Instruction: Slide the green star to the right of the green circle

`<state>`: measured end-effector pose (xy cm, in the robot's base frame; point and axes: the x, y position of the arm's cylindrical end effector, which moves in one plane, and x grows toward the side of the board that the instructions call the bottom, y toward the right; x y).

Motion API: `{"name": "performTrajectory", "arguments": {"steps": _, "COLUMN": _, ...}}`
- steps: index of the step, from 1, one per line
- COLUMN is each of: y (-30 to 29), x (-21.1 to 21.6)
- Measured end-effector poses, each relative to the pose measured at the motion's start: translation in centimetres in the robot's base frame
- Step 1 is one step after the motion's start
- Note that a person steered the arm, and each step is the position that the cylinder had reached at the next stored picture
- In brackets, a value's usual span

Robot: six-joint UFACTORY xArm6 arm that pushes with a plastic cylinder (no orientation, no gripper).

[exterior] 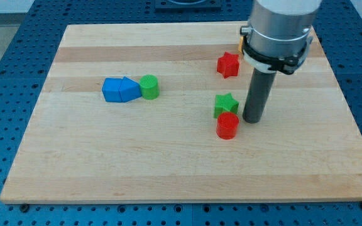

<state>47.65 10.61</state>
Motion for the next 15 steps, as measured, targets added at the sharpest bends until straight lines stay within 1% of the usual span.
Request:
{"name": "performTrajectory", "arguments": {"steps": 3, "y": -4.9, "x": -0.5}}
{"name": "performTrajectory", "arguments": {"steps": 9, "y": -6.2, "x": -6.1}}
{"name": "performTrajectory", "arguments": {"steps": 12, "y": -8.3, "x": -8.1}}
{"name": "performTrajectory", "arguments": {"steps": 15, "y": -9.5, "x": -8.5}}
